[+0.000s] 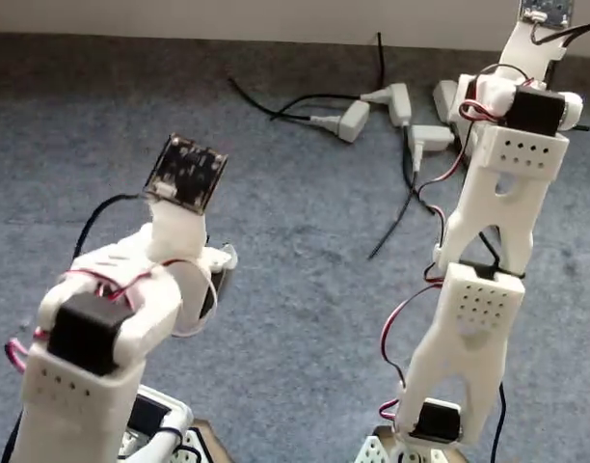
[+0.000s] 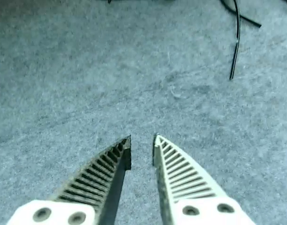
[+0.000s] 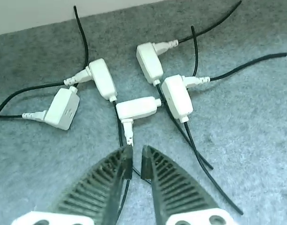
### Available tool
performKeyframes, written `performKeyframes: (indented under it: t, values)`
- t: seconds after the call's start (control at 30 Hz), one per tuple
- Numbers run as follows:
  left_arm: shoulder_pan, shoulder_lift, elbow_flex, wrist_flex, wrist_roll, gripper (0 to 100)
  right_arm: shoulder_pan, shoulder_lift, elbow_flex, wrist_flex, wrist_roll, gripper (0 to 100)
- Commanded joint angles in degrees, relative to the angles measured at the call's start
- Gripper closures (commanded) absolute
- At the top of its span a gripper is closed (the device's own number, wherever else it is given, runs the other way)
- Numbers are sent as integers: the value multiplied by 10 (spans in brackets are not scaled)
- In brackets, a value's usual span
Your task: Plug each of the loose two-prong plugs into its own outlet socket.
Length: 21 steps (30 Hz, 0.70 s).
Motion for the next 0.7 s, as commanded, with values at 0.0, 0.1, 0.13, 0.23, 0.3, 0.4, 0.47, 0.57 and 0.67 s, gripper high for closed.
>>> performKeyframes:
  t: [0.0, 0.1, 0.13, 0.23, 0.3, 0.4, 0.47, 0.57, 0.67]
  values:
    - [8, -126, 101, -56, 1, 934, -30, -119, 121, 24, -24, 961]
    - [8, -235, 191, -73, 1, 934, -73, -202, 246, 23, -25, 961]
    - [8, -276, 221, -76, 1, 934, -88, -230, 287, 22, -25, 961]
    - [8, -400, 312, -76, 1, 934, -125, -306, 401, 22, -24, 962]
    - [9, -466, 362, -76, 3, 934, -138, -357, 469, 21, -25, 988]
    - [8, -435, 415, -96, 2, 936, -149, -437, 573, 21, -25, 990]
    - [8, -420, 446, -116, 4, 936, -150, -497, 643, 19, -25, 991]
    - [8, -427, 495, -132, 4, 937, -149, -601, 758, -7, -24, 991]
    - [9, -446, 542, -134, 4, 937, -149, -723, 912, -65, -20, 991]
